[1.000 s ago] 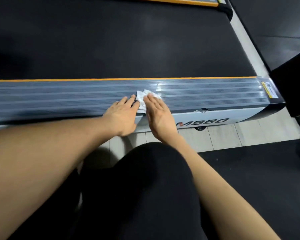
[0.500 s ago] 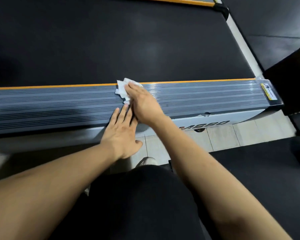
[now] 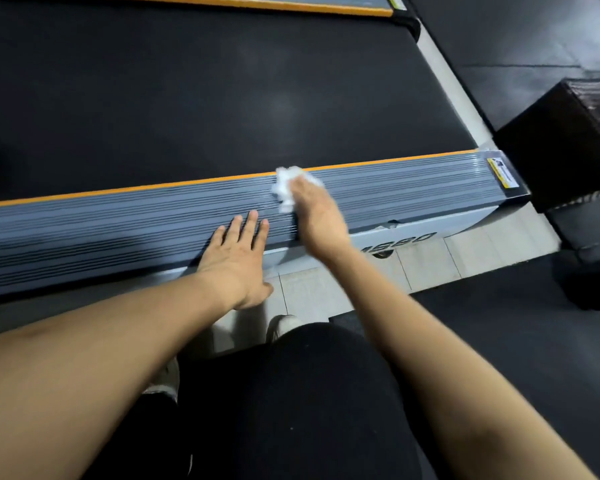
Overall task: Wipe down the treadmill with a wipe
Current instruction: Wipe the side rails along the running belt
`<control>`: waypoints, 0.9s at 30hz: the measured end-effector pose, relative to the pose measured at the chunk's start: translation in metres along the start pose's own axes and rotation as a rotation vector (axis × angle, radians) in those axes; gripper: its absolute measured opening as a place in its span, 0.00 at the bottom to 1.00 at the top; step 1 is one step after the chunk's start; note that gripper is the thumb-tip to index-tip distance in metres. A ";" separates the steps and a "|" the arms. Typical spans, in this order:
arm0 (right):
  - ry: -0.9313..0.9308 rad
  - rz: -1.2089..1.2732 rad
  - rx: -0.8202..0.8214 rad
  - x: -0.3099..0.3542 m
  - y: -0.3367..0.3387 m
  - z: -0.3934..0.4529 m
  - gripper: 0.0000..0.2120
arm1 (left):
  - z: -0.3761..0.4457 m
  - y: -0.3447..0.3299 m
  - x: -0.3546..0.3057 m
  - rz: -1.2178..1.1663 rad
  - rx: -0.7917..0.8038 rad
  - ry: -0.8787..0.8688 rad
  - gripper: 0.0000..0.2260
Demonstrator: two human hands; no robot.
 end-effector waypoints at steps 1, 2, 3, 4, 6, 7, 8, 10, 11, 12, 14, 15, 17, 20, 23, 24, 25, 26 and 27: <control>0.053 0.012 0.039 0.015 -0.013 -0.007 0.22 | 0.000 0.003 -0.001 0.011 0.005 0.008 0.46; 0.083 0.020 0.080 0.022 -0.020 -0.013 0.22 | -0.001 0.006 -0.003 0.021 0.005 0.013 0.45; 0.099 0.022 0.117 0.023 -0.020 -0.019 0.22 | -0.001 0.009 -0.005 0.029 -0.001 0.019 0.44; 0.087 0.034 0.141 0.016 -0.014 -0.024 0.20 | -0.002 0.012 -0.006 0.037 -0.007 0.025 0.43; 0.001 0.050 0.152 -0.009 0.007 -0.033 0.20 | 0.001 0.018 -0.010 0.040 -0.012 0.038 0.41; -0.043 0.038 0.136 -0.026 0.018 -0.039 0.20 | 0.003 0.021 -0.012 0.034 -0.006 0.045 0.39; -0.086 0.017 0.112 -0.041 0.031 -0.046 0.22 | 0.005 0.024 -0.015 0.033 0.000 0.059 0.37; -0.167 -0.024 0.058 -0.070 0.053 -0.060 0.26 | 0.008 0.026 -0.022 0.049 -0.018 0.094 0.35; -0.190 -0.037 0.051 -0.081 0.061 -0.067 0.25 | 0.009 0.026 -0.026 0.056 -0.039 0.098 0.35; -0.186 -0.056 0.056 -0.087 0.065 -0.072 0.23 | 0.011 0.026 -0.032 0.070 -0.063 0.073 0.36; -0.142 -0.089 0.059 -0.093 0.065 -0.076 0.21 | 0.014 0.024 -0.047 0.151 -0.116 -0.044 0.37; -0.134 -0.095 0.057 -0.096 0.061 -0.075 0.21 | 0.016 0.022 -0.054 0.187 -0.135 -0.105 0.37; -0.140 -0.118 0.040 -0.099 0.052 -0.075 0.22 | 0.019 0.020 -0.067 0.212 -0.155 -0.156 0.38; -0.147 -0.167 -0.048 -0.098 0.044 -0.077 0.25 | 0.024 0.023 -0.083 0.282 -0.203 -0.166 0.37; -0.158 -0.122 -0.130 -0.104 0.039 -0.073 0.22 | 0.031 0.036 -0.094 0.323 -0.287 -0.189 0.33; -0.143 -0.097 -0.171 -0.110 0.038 -0.071 0.20 | 0.038 0.043 -0.100 0.326 -0.326 -0.214 0.33; -0.113 -0.077 -0.211 -0.116 0.037 -0.070 0.19 | 0.045 0.049 -0.106 0.326 -0.352 -0.243 0.32; -0.080 -0.060 -0.240 -0.119 0.036 -0.072 0.18 | 0.053 0.053 -0.112 0.329 -0.371 -0.270 0.32; -0.053 -0.042 -0.257 -0.122 0.034 -0.075 0.17 | 0.061 0.055 -0.118 0.317 -0.396 -0.299 0.31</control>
Point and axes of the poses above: each hand's wrist, its own z-axis towards the middle knuckle, its own y-axis out of the back of the hand, x = y × z, the point moved 6 cm from there along z, towards the middle knuckle, and after that the axes turned 11 degrees about x, right-handed, at the moved point
